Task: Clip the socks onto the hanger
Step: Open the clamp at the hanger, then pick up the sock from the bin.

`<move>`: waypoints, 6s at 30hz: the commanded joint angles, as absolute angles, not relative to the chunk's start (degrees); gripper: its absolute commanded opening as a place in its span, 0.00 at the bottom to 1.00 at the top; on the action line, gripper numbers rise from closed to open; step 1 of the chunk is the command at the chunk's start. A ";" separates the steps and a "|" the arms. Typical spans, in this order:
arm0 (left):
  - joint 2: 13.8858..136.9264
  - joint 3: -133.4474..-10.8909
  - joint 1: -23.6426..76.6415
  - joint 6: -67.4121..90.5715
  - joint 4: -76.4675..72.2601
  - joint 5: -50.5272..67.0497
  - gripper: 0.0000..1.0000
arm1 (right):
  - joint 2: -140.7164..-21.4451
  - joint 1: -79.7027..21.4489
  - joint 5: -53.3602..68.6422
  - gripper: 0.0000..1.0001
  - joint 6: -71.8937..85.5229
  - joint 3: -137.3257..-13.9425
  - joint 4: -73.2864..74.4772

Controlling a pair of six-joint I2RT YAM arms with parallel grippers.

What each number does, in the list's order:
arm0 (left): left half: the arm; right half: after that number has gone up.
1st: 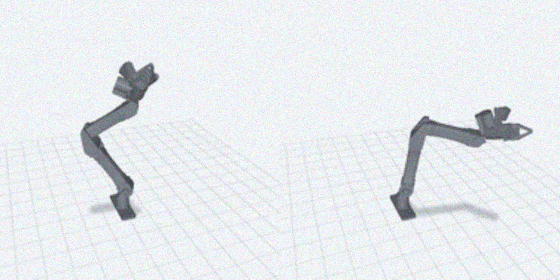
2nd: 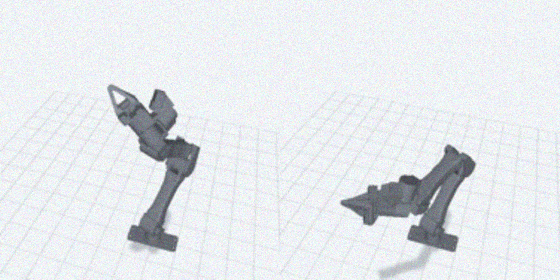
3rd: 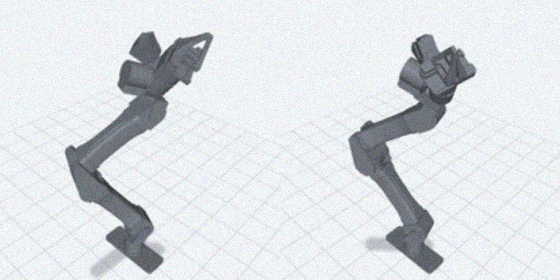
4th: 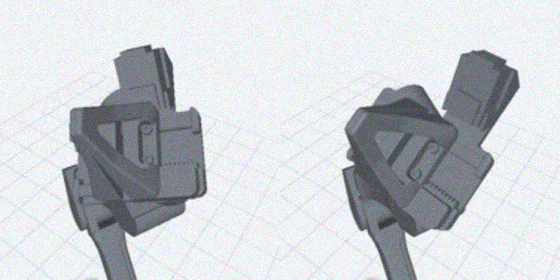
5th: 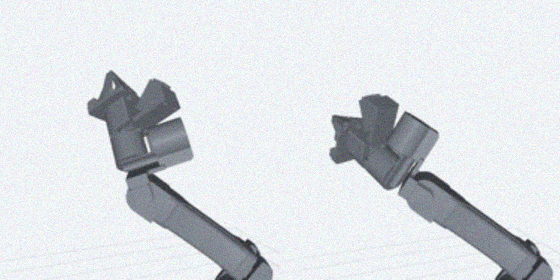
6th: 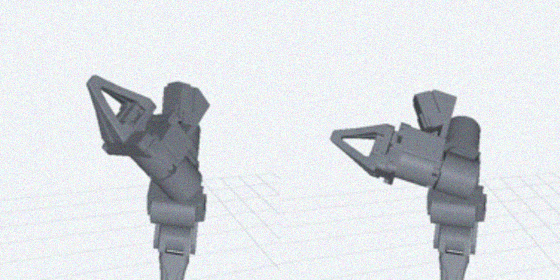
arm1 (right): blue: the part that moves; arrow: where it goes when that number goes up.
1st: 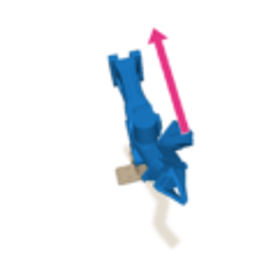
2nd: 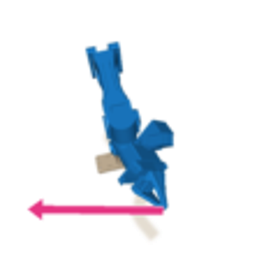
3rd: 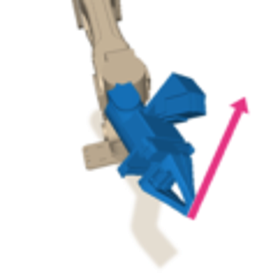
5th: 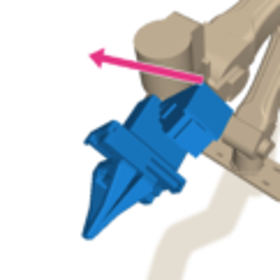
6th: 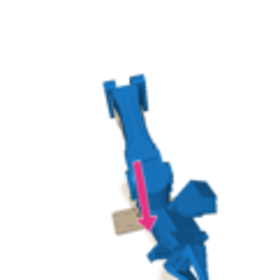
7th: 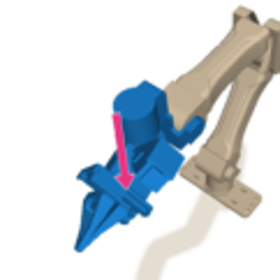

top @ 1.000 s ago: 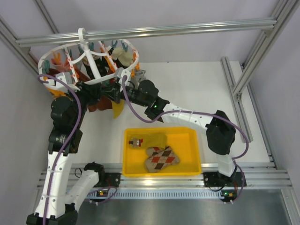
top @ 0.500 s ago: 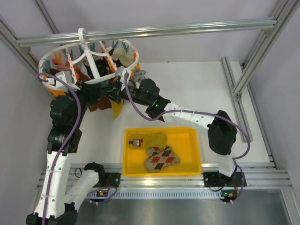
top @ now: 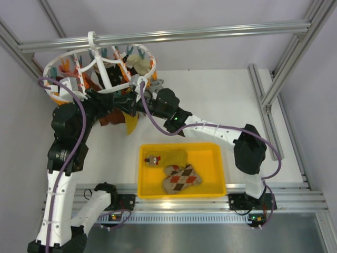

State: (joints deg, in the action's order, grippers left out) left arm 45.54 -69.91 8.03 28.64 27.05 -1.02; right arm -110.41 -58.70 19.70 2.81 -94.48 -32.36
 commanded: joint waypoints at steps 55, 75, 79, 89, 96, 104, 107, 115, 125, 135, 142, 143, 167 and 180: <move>46.06 -66.62 7.73 31.99 14.15 -6.59 0.45 | -105.03 -58.18 32.70 0.00 3.16 -91.76 -35.68; 46.14 -66.53 7.73 30.32 9.40 -4.84 0.27 | -105.38 -58.27 33.75 0.00 1.85 -91.58 -35.07; 46.32 -66.45 7.73 30.32 9.49 -3.61 0.08 | -105.21 -58.10 34.01 0.23 1.41 -91.67 -33.49; 45.53 -64.87 7.65 30.50 10.37 -2.55 0.00 | -98.36 -55.81 34.98 0.54 0.53 -84.30 -26.74; 45.35 -64.42 7.65 30.59 10.28 -2.55 0.00 | -90.10 -53.70 37.97 0.70 -13.42 -75.77 -6.48; 44.65 -63.63 7.65 30.85 10.20 -2.90 0.00 | -87.36 -53.79 37.71 0.86 -31.27 -68.20 16.24; 44.39 -63.28 7.65 31.02 10.20 -2.99 0.00 | -91.31 -54.84 36.48 0.78 -32.34 -71.44 23.26; 44.21 -63.19 7.65 31.20 10.37 -3.43 0.00 | -102.29 -60.29 26.03 0.67 -29.62 -74.97 21.18; 44.03 -63.19 7.65 31.20 10.46 -3.52 0.00 | -111.61 -62.40 18.20 0.63 -28.48 -78.31 18.02; 44.30 -63.19 7.65 30.76 10.63 -3.52 0.00 | -116.98 -62.93 15.82 0.44 -26.72 -78.23 17.14; 44.56 -63.19 7.65 31.11 10.64 -2.99 0.00 | -107.07 -62.32 19.94 0.00 -26.37 -69.97 8.63; 44.47 -63.19 7.65 31.20 10.72 -2.81 0.00 | -105.05 -62.05 20.82 0.00 -25.67 -69.00 6.87; 44.91 -63.28 7.65 33.40 10.81 -2.46 0.00 | -94.92 -55.72 30.32 0.00 10.45 -77.08 -41.12; 44.82 -63.54 7.65 33.22 11.51 -2.99 0.00 | -101.33 -58.01 26.20 0.00 12.57 -71.02 -58.27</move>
State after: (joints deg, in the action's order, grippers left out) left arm 44.38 -62.87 8.27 32.10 16.93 -0.91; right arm -100.75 -56.90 27.57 12.64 -71.53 -49.36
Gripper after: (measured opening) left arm 0.308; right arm 0.017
